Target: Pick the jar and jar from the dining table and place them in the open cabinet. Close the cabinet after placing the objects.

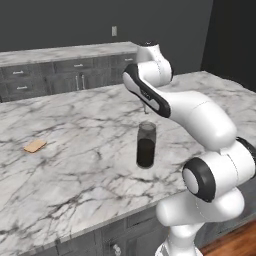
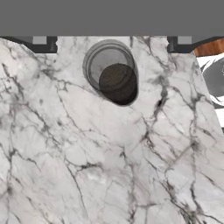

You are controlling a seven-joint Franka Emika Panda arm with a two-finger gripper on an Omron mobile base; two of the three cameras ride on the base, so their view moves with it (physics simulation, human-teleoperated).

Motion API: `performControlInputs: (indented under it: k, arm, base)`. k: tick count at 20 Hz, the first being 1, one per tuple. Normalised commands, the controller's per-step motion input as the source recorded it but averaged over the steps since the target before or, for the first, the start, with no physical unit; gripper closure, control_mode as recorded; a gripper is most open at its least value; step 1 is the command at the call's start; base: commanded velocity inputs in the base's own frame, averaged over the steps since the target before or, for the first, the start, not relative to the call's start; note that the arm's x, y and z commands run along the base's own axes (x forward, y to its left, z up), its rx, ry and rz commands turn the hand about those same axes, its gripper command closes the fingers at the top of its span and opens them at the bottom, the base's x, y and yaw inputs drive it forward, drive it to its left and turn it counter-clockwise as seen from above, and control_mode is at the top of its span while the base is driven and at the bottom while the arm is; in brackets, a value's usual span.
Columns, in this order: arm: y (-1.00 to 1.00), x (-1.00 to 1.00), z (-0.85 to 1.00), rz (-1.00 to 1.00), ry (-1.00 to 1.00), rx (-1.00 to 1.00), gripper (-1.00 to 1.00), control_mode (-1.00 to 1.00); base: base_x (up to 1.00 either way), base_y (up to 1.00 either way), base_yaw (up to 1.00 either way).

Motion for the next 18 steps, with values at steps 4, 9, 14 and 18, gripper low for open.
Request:
performControlInputs:
  k: [4, 9, 14, 18]
  arm:
    - [0.12, 0.00, -0.19, 0.00, 0.01, 0.00, -1.00, -1.00]
    - [-0.19, -0.35, -0.43, -0.07, 0.02, 0.00, -1.00, -1.00]
    - [-0.25, -0.24, -0.24, -0.09, 0.00, 0.00, -1.00, -1.00]
    - [-0.05, 0.00, -0.06, -0.01, 0.00, 0.00, -1.00, -1.00]
  base:
    - [0.00, 0.00, 0.00]
    - [0.00, 0.00, 0.00]
    - [0.00, 0.00, 0.00]
    - [0.00, 0.00, 0.00]
